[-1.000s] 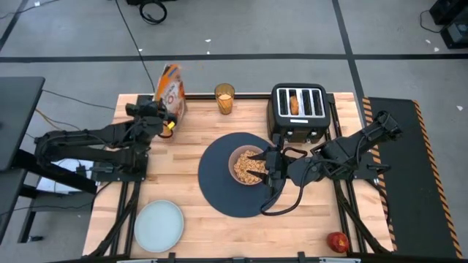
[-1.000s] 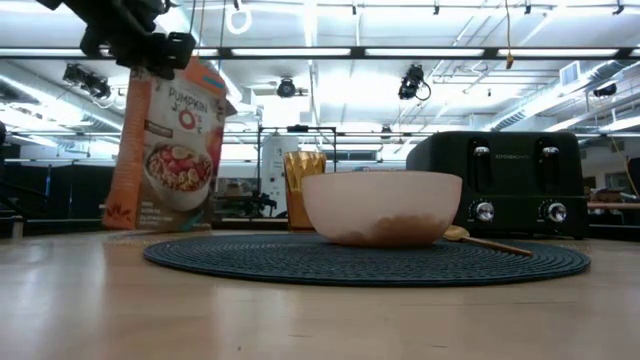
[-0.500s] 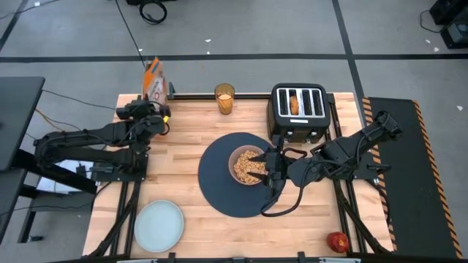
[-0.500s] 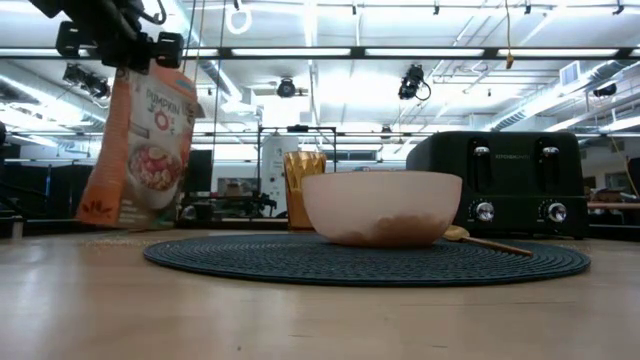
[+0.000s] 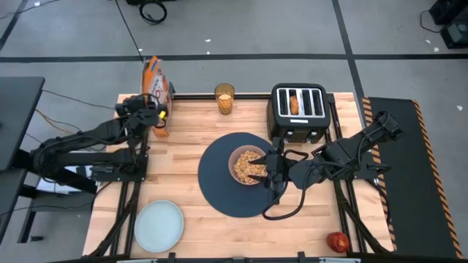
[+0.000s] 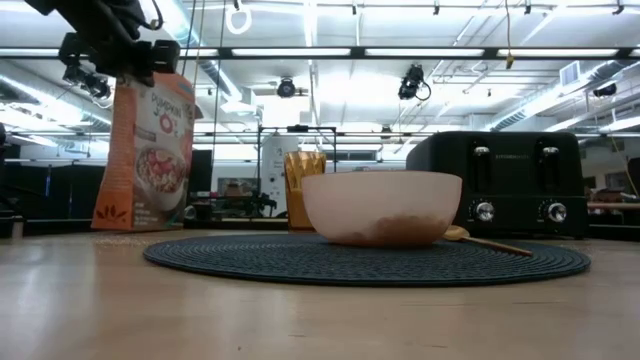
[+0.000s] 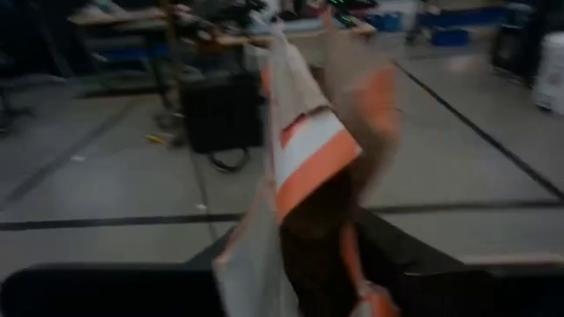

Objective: Arrange a breakfast setting
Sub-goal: Pour the cereal from the cereal box into the bowl, then put the plate beside the bowl on the placemat

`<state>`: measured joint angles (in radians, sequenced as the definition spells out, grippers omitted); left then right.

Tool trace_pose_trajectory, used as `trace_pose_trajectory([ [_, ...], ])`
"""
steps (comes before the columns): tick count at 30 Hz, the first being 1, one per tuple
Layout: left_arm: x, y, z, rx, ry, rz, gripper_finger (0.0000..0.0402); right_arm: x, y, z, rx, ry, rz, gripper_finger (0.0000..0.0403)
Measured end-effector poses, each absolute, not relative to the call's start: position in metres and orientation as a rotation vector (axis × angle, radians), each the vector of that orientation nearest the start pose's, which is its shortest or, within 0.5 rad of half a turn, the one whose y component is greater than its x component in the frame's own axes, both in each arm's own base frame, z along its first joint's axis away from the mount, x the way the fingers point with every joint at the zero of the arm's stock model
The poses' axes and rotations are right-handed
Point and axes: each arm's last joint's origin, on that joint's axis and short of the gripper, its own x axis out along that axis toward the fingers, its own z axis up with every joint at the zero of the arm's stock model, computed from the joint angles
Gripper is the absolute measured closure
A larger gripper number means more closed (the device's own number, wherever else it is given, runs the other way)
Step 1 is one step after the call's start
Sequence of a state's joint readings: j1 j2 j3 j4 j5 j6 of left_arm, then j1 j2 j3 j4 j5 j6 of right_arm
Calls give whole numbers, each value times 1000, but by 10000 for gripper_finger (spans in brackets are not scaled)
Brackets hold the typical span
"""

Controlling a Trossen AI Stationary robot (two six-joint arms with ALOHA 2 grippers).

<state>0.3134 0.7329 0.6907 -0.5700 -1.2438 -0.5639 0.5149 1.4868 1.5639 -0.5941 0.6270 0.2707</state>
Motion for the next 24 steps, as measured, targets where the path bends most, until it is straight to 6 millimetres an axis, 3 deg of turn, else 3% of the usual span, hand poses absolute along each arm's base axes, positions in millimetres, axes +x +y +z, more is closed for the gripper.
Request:
trace_pose_trajectory([
  [4, 113, 64, 296, -192, 185, 1483, 222, 284, 141, 400, -15, 415, -168, 213],
  [10, 101, 59, 339, -199, 173, 1423, 151, 284, 141, 400, -16, 414, -171, 213],
  [18, 85, 54, 389, -128, 118, 1395, 139, 284, 141, 400, -17, 414, -171, 213],
  [24, 76, 51, 412, -117, 80, 1359, 139, 284, 141, 400, -17, 413, -171, 213],
])
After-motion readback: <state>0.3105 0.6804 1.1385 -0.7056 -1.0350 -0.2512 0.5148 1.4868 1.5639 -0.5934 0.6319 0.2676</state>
